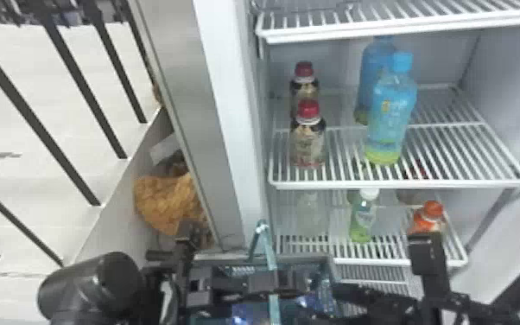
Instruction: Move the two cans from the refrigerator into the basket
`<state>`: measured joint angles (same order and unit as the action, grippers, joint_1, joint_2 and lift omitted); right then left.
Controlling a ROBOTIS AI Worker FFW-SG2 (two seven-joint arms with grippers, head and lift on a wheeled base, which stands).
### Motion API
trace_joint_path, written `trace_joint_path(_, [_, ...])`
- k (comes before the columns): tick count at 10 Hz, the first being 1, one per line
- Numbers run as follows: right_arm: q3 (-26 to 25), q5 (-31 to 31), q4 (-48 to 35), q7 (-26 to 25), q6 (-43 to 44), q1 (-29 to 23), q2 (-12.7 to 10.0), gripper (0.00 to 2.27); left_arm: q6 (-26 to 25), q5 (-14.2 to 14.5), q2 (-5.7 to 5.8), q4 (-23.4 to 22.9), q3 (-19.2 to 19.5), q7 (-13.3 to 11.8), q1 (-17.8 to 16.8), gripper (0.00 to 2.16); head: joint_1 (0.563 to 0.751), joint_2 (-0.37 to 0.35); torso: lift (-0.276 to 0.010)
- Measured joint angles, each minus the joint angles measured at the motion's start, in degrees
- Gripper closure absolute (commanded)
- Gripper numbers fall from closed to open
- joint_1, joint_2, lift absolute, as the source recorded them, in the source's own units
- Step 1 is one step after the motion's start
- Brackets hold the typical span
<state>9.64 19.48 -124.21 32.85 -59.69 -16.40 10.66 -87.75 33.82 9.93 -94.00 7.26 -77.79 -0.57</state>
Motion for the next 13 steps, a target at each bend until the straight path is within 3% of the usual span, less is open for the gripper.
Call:
trace_joint_path(5, [-10.72,-3.30,-15.15,0.33,2.14,-12.05,-0.21,0.14,0.00,-0.10,0.06,0.00,0.97,0.08,0.57,1.19,0.695,0.002,-0.025])
trace_joint_path(9, [-18.57,-5.29,-9.27,3.37,31.75,-22.91,-0.90,0.15,-0.04,-0.41,0.24,0.01,1.07,0.19,0.59,1.19,0.695,-0.117,-0.025])
trace_joint_path(13, [-20.81,-5.73,-1.30,2.50,57.63,-30.18,-2.50,0.15,-0.24,-0.69,0.41,0.75,0.95,0.28,0.98,1.19,0.695,-0.202,-0.025])
